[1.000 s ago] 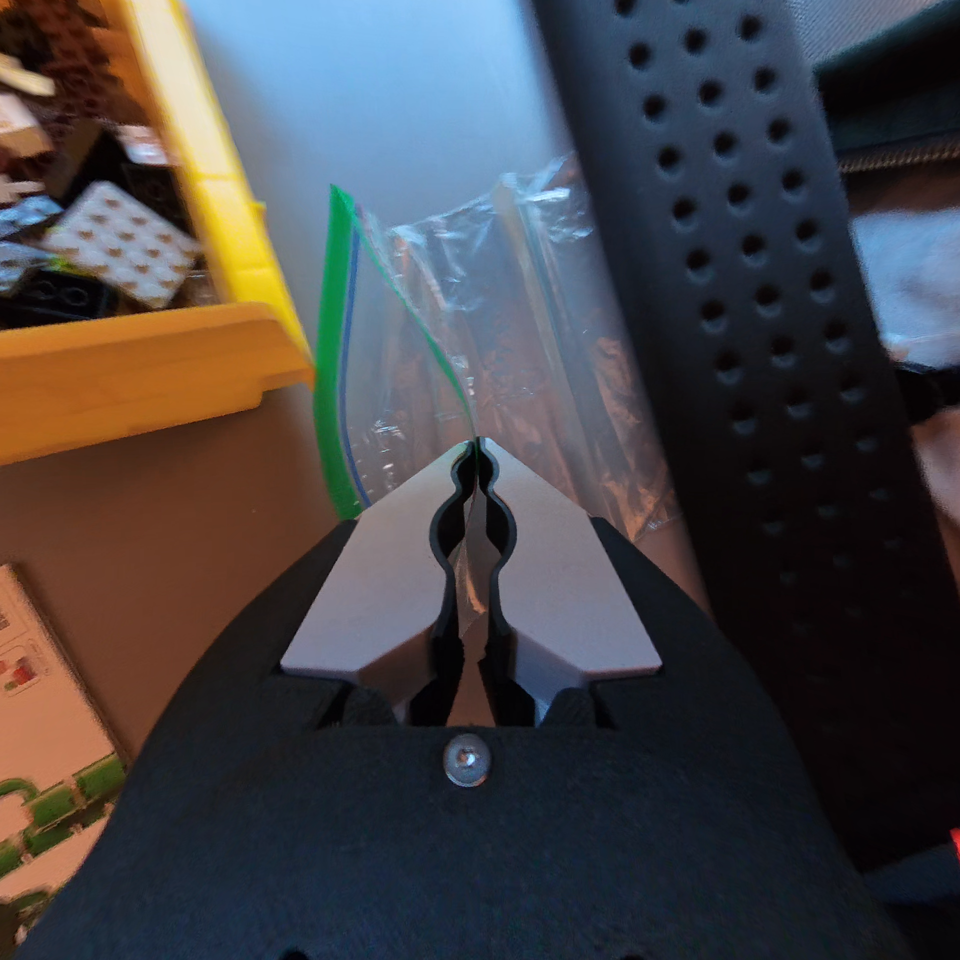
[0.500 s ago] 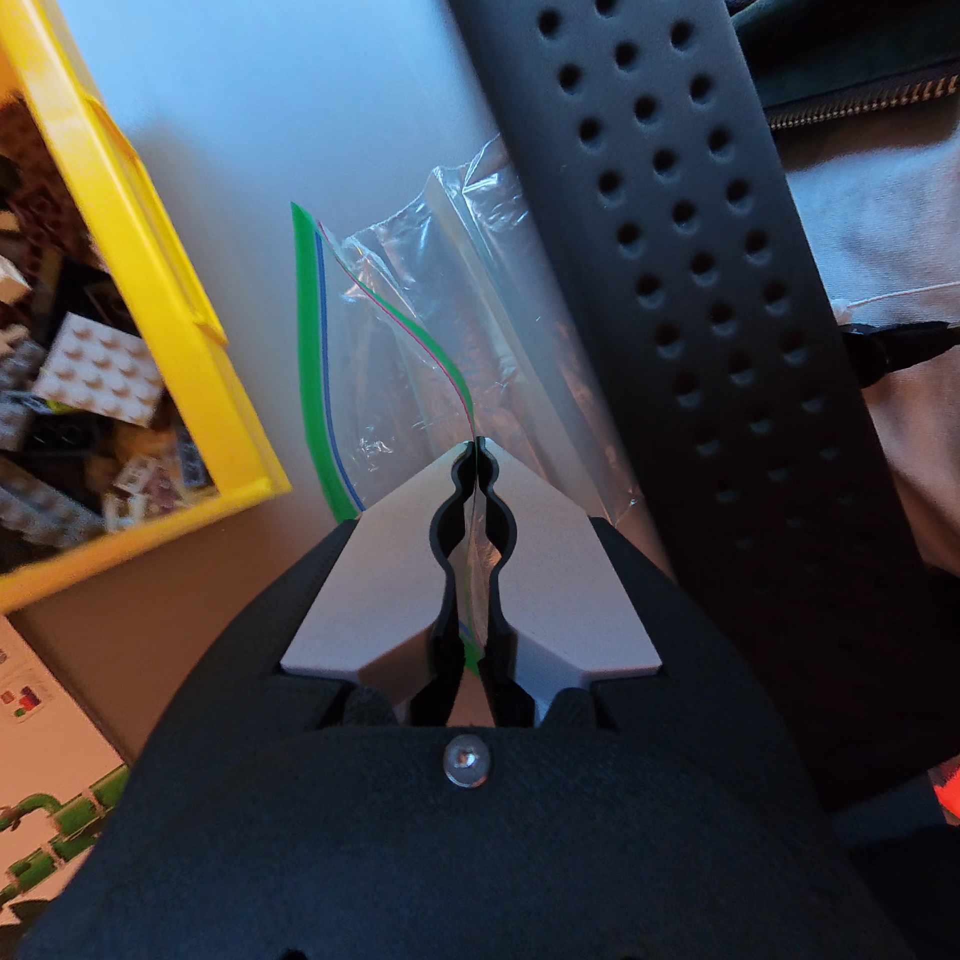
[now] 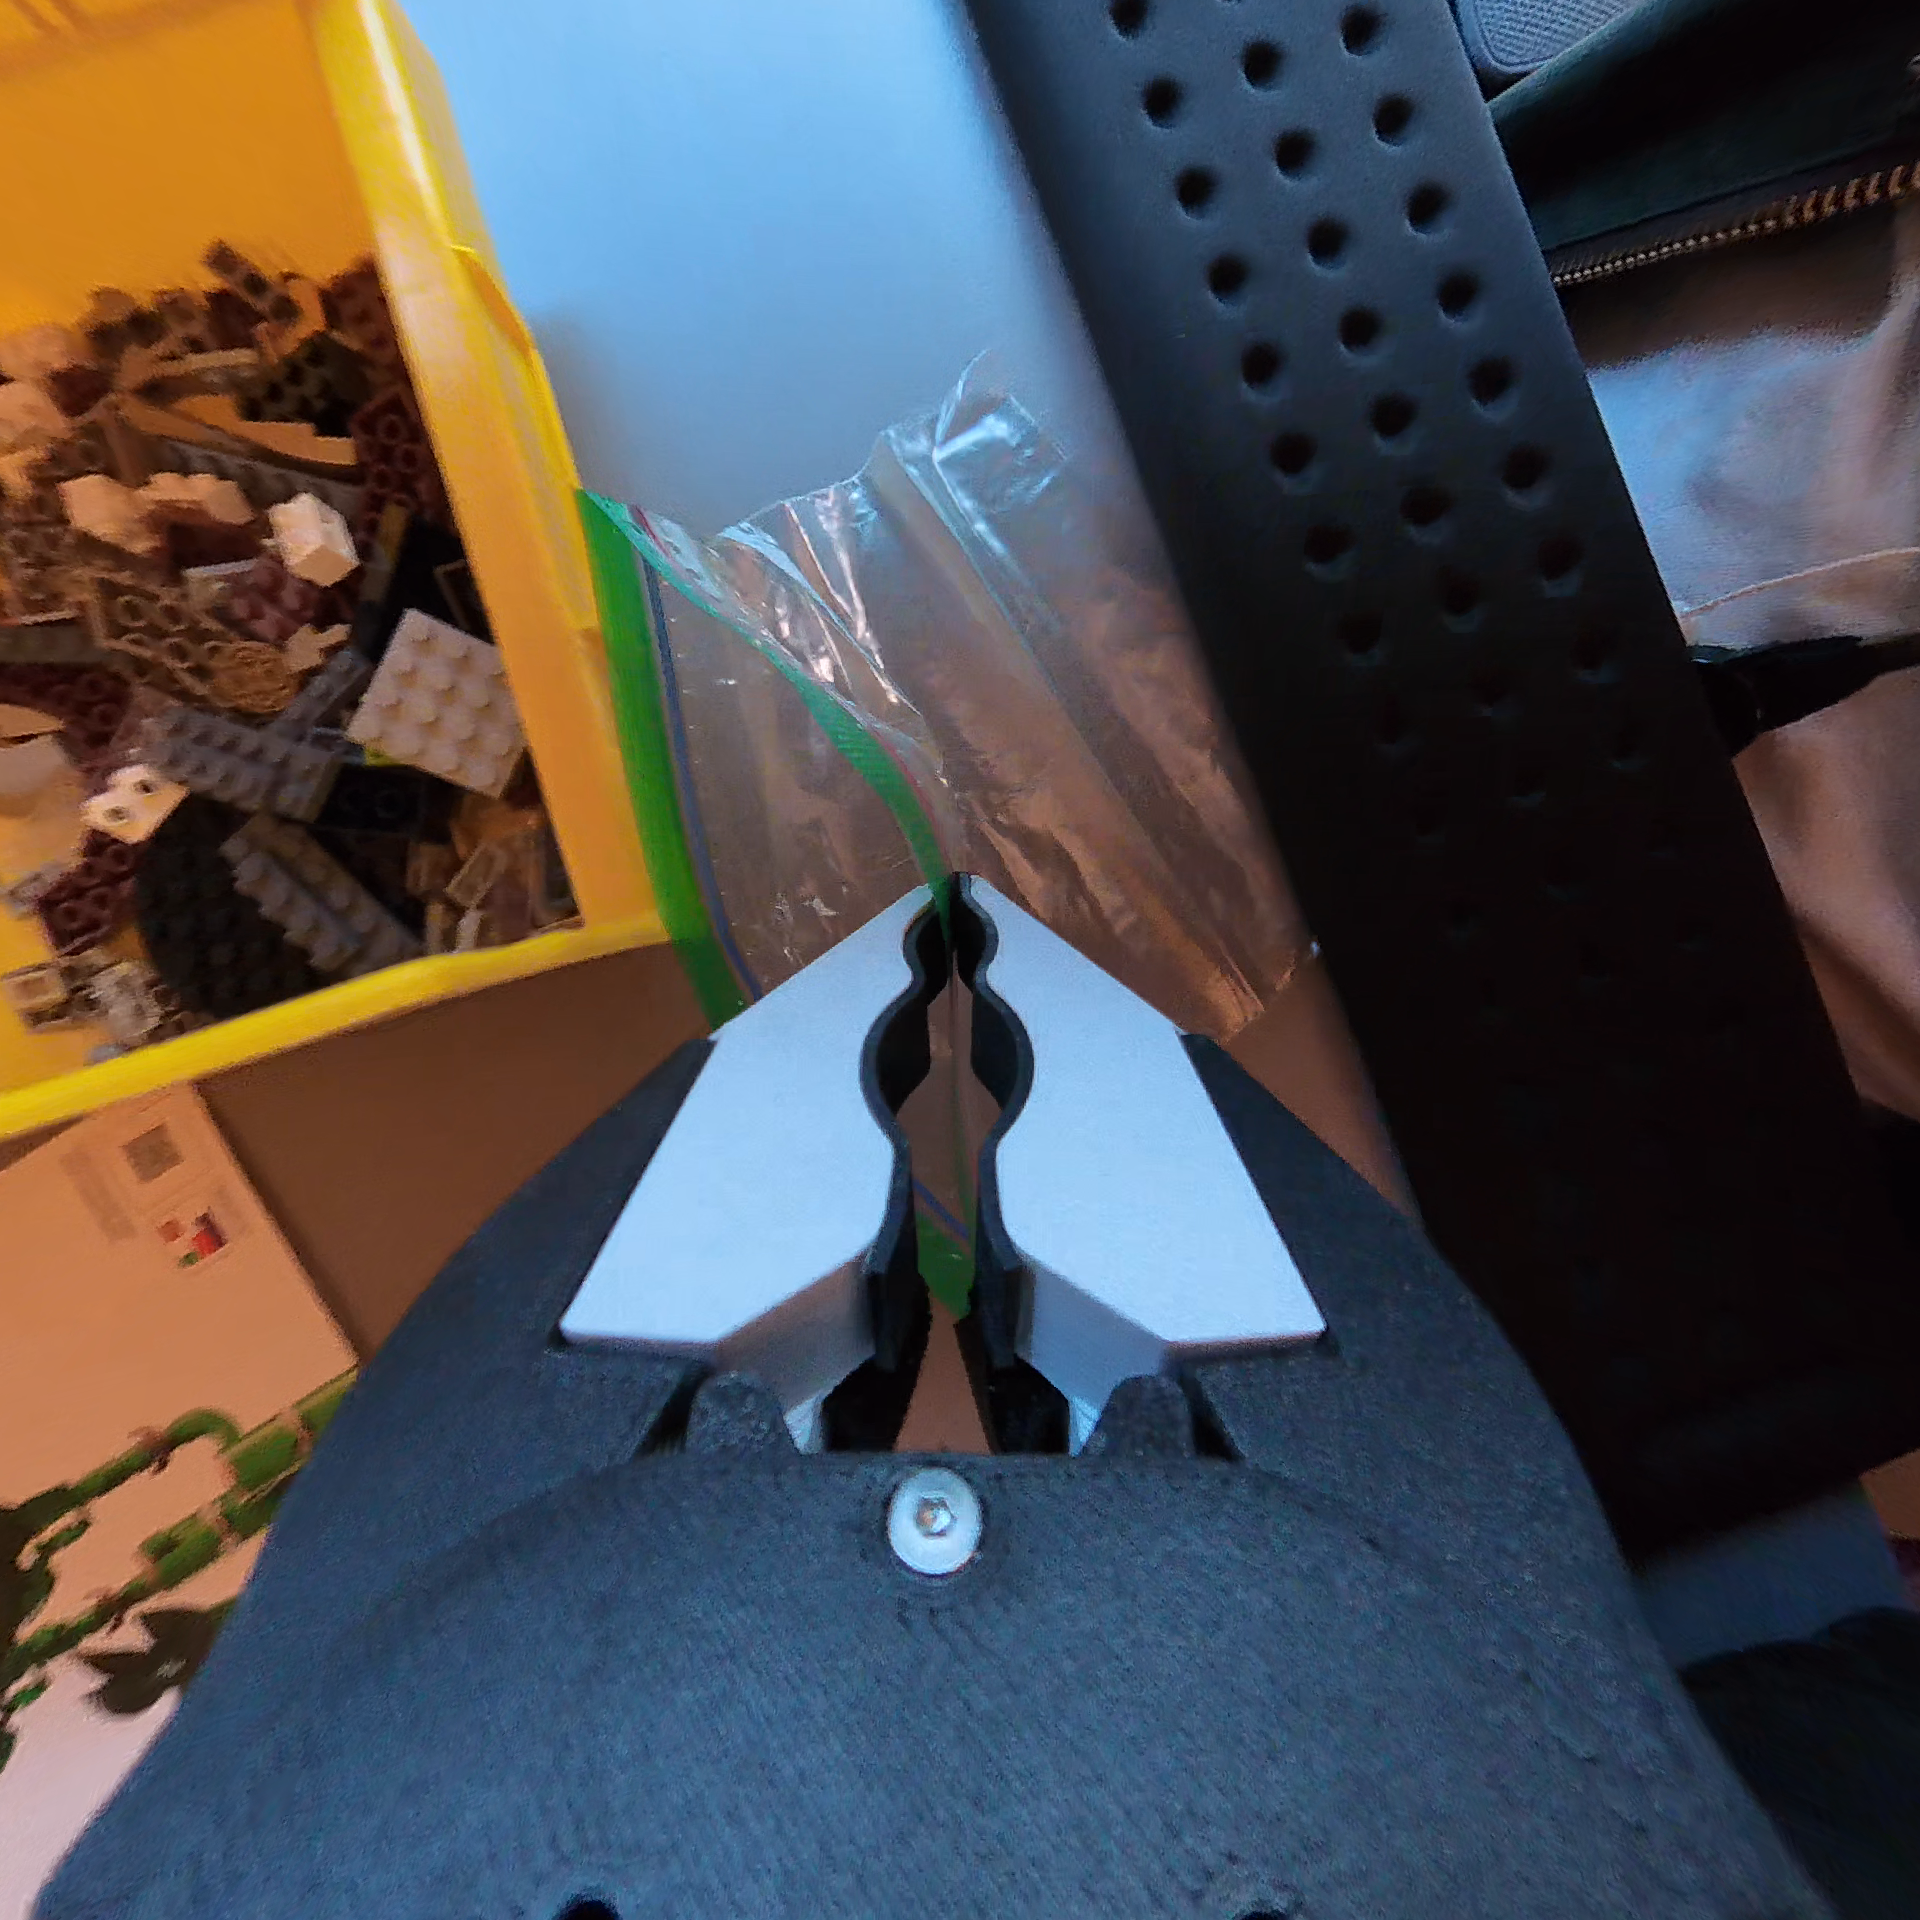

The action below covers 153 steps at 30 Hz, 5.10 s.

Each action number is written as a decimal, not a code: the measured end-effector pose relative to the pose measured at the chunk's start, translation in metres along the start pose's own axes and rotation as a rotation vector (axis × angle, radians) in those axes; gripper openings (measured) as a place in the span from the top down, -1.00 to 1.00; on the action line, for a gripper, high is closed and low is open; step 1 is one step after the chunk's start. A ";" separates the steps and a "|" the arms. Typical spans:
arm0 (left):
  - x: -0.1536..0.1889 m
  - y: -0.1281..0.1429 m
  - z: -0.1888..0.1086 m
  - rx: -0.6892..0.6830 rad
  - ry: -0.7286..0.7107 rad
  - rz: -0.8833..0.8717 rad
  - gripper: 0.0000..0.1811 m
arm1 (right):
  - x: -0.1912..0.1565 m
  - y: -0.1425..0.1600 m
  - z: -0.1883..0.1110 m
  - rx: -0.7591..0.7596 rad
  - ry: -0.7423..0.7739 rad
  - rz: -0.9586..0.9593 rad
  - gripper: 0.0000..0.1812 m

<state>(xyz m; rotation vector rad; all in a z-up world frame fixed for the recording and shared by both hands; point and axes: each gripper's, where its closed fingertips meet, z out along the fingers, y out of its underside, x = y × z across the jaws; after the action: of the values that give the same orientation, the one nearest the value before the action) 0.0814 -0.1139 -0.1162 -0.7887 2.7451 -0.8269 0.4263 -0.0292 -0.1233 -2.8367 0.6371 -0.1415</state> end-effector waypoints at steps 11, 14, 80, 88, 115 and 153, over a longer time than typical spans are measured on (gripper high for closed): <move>0.010 0.003 -0.022 0.020 -0.017 0.142 1.00 | -0.250 0.129 -0.161 0.559 -0.851 -0.801 0.61; 0.014 0.001 -0.026 -0.001 -0.060 0.229 1.00 | -0.269 0.156 -0.138 0.344 -0.878 -0.830 0.57; -0.035 0.103 -0.111 -0.068 -0.536 -1.031 0.98 | -0.336 0.109 -0.075 0.749 -0.660 -0.203 1.00; -0.053 0.105 -0.118 -0.299 -0.481 -0.903 1.00 | -0.310 0.113 -0.115 0.884 -0.622 -0.415 0.72; -0.072 0.113 -0.102 -0.444 -0.426 -0.729 1.00 | -0.191 0.132 -0.036 0.189 -0.659 -0.476 0.93; -0.065 0.063 -0.091 -0.012 -0.021 -1.076 1.00 | -0.168 0.088 -0.027 0.404 -0.134 -0.922 0.58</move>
<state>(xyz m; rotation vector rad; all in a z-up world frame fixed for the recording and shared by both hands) 0.0811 0.0078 -0.0748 -2.2958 2.1442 -0.8935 0.2354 -0.0396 -0.1257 -2.4737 -0.6811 -0.1954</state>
